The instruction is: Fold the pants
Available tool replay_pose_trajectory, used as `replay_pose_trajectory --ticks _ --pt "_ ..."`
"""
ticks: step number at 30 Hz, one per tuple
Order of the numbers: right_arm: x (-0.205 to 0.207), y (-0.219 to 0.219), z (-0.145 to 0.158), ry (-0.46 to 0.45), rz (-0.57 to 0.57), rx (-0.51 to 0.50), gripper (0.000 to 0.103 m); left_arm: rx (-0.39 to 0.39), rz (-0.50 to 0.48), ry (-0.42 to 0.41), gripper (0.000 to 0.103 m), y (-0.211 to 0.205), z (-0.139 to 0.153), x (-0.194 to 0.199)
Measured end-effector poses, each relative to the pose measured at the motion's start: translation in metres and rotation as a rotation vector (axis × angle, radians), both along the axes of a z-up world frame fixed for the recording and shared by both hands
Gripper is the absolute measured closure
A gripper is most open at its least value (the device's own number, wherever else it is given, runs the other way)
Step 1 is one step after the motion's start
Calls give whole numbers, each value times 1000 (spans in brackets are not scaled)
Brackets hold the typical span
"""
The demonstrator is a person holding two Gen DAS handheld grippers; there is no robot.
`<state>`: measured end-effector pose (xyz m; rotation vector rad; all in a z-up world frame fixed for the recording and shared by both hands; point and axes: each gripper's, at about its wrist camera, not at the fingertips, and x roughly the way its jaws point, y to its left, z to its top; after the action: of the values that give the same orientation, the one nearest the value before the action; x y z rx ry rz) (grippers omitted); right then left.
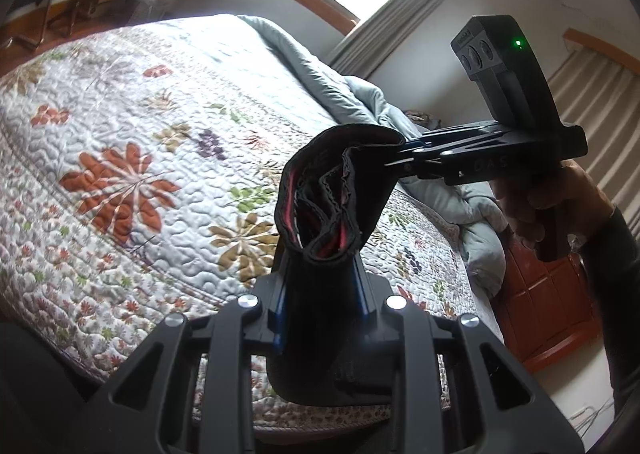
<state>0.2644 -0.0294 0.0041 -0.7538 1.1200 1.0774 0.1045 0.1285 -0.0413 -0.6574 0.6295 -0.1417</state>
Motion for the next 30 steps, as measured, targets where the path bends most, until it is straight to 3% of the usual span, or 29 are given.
replay_pose_trajectory --ticks 15,30 --pt "-13 -75 33 -60 -97 37 73 79 -107 -68 78 -61 36 -2" --pt "-18 -145 38 -85 -188 56 74 129 -191 -99 78 -118 49 -3"
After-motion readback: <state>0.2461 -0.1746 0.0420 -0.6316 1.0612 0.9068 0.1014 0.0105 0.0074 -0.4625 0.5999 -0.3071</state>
